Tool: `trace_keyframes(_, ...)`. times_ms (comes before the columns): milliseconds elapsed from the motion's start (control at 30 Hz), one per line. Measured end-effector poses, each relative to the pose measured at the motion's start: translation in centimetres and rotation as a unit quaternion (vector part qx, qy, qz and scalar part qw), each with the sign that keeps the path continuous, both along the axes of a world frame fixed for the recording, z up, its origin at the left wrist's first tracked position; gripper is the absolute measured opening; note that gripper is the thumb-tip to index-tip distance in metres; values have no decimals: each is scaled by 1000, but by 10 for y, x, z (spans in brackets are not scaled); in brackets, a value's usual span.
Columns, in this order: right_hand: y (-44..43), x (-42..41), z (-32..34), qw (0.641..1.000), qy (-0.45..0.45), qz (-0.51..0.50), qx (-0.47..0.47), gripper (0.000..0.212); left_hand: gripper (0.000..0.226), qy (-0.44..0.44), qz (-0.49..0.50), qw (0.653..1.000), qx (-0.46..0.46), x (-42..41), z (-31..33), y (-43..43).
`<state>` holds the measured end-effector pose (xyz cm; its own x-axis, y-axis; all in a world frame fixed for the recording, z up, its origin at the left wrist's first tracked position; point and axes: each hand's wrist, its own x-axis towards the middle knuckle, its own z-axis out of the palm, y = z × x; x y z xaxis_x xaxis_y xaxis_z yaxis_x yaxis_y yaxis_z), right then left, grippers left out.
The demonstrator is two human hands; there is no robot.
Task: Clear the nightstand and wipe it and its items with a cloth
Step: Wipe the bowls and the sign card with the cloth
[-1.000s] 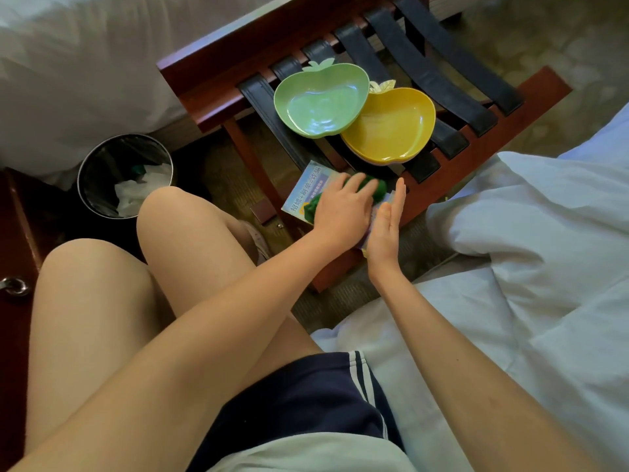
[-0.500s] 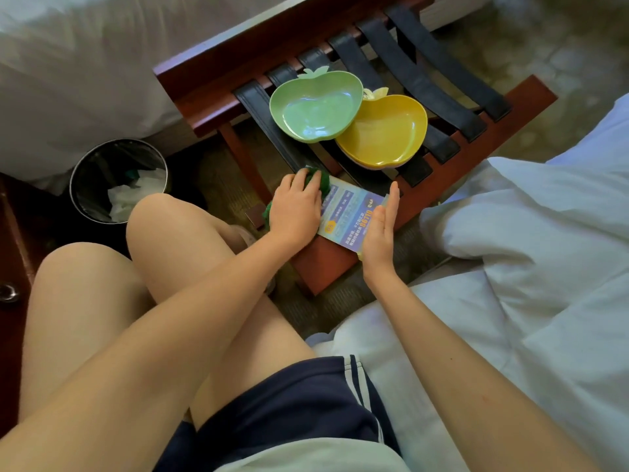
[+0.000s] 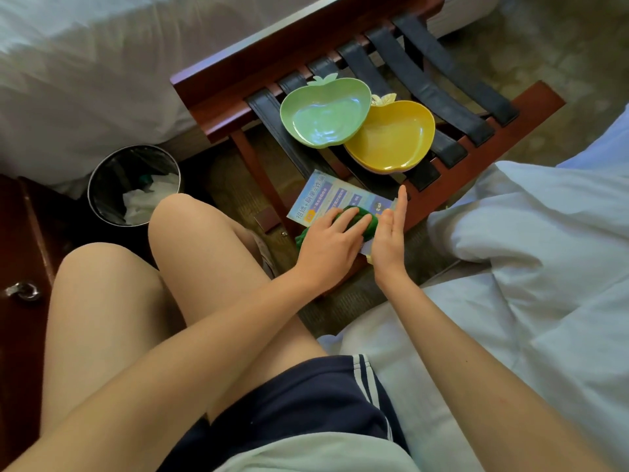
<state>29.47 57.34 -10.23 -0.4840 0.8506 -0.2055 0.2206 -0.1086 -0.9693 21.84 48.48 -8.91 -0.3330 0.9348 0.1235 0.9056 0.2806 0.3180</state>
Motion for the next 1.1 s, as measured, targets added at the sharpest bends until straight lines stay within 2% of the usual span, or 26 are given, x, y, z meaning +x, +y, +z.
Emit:
trace_keyframes(100, 1, 0, -1, 1000, -13, 0, 10, 57, 45, -8, 22, 1000, -11, -11, -4, -1)
trace_keyframes(200, 0, 0, 1, 999, -33, 2, 14, 57, 45, -17, 127, 992, -13, -32, -7, 3)
trace_keyframes(300, 0, -2, 2, 999, -30, 7, 11, 54, 44, -68, 224, 970, -63, -48, -10, 9)
trace_keyframes(400, -1, -5, 4, 999, -34, 4, -2, 62, 45, -65, 271, 958, -67, -45, -11, 20)
trace_keyframes(567, 0, -4, 5, 999, -37, 5, 2, 53, 44, -36, 213, 974, -66, -37, -8, 33)
trace_keyframes(700, 0, -4, 7, 999, -48, 5, 11, 48, 35, -32, 63, 997, 16, -12, 5, 41)
trace_keyframes(800, 1, -1, 8, 999, -39, 13, 9, 50, 32, -3, -41, 998, 45, -1, 3, 31)
trace_keyframes(867, 1, 0, 9, 999, -41, 13, -2, 49, 35, -7, -70, 996, 51, -7, -1, 17)
trace_keyframes(967, 1, 0, 8, 999, -41, 15, 0, 54, 45, -19, -44, 999, 15, -21, -6, 1)
trace_keyframes(1100, 0, 0, 8, 999, -47, 19, -2, 55, 38, -41, 112, 993, 1, -36, -8, 4)
